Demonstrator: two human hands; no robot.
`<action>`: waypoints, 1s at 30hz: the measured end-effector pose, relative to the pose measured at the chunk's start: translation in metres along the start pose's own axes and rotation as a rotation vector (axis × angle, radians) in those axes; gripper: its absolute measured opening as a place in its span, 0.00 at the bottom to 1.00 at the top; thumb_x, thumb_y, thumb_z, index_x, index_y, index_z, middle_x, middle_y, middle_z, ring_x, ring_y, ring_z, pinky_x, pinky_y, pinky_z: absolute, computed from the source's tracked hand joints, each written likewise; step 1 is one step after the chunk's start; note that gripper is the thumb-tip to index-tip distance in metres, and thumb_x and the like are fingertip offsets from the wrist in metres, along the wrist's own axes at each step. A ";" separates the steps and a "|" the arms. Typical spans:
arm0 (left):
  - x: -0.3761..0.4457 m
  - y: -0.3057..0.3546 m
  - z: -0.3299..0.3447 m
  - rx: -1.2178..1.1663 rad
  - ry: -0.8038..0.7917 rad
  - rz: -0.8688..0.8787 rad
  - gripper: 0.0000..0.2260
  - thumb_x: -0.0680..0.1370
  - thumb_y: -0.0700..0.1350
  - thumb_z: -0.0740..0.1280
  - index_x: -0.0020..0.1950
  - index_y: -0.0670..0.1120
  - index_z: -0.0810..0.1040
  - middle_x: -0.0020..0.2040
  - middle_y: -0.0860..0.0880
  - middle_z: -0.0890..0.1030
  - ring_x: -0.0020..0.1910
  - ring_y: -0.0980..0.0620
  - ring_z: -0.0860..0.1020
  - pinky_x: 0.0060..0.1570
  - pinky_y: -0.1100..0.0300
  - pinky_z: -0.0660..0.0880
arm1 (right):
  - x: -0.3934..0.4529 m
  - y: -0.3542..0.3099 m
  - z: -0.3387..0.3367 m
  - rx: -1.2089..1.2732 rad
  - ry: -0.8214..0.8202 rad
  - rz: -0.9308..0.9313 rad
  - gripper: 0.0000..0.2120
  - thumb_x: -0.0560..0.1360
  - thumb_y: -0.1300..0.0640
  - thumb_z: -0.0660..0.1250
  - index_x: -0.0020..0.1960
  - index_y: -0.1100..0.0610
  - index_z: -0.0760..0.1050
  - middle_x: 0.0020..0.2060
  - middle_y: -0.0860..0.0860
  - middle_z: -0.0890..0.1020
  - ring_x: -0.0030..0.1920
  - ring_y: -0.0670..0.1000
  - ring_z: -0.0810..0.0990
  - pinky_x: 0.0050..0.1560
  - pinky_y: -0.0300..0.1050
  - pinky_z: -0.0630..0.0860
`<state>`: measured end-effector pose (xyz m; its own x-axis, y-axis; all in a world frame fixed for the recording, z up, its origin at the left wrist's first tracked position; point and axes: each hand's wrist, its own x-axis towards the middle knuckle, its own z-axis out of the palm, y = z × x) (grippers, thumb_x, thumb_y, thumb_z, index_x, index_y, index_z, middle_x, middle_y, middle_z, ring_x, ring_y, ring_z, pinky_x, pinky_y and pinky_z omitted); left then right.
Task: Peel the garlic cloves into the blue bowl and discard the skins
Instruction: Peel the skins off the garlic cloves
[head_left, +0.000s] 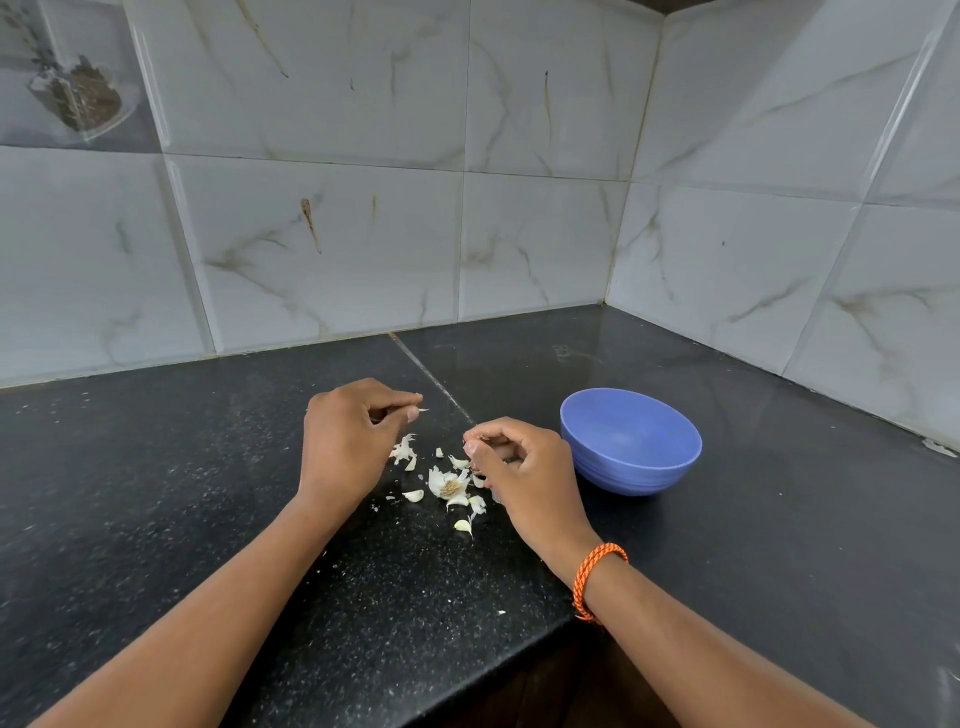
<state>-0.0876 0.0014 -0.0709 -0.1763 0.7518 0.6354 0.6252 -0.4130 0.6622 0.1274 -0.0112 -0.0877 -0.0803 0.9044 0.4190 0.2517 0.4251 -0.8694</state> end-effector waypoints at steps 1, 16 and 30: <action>0.000 0.001 -0.001 -0.007 0.009 -0.003 0.07 0.77 0.41 0.80 0.51 0.52 0.91 0.44 0.61 0.87 0.44 0.60 0.85 0.49 0.57 0.83 | 0.000 0.000 0.000 -0.001 0.000 -0.001 0.04 0.81 0.59 0.73 0.51 0.53 0.87 0.39 0.45 0.87 0.37 0.44 0.84 0.39 0.37 0.78; 0.000 0.006 -0.001 -0.154 0.030 -0.069 0.09 0.81 0.38 0.75 0.57 0.49 0.90 0.43 0.55 0.89 0.40 0.57 0.88 0.48 0.51 0.87 | 0.000 0.000 0.000 -0.014 0.007 -0.001 0.04 0.81 0.58 0.74 0.52 0.52 0.87 0.40 0.45 0.88 0.40 0.45 0.86 0.38 0.36 0.77; -0.003 0.008 -0.006 0.174 0.002 -0.005 0.14 0.70 0.50 0.85 0.38 0.55 0.79 0.38 0.58 0.81 0.37 0.58 0.80 0.39 0.58 0.78 | 0.001 0.002 0.000 -0.014 0.015 -0.013 0.04 0.80 0.59 0.74 0.51 0.52 0.88 0.41 0.45 0.88 0.42 0.47 0.86 0.41 0.41 0.82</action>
<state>-0.0864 -0.0069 -0.0651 -0.1812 0.7525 0.6332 0.7465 -0.3140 0.5867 0.1275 -0.0091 -0.0892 -0.0690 0.8983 0.4339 0.2644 0.4358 -0.8603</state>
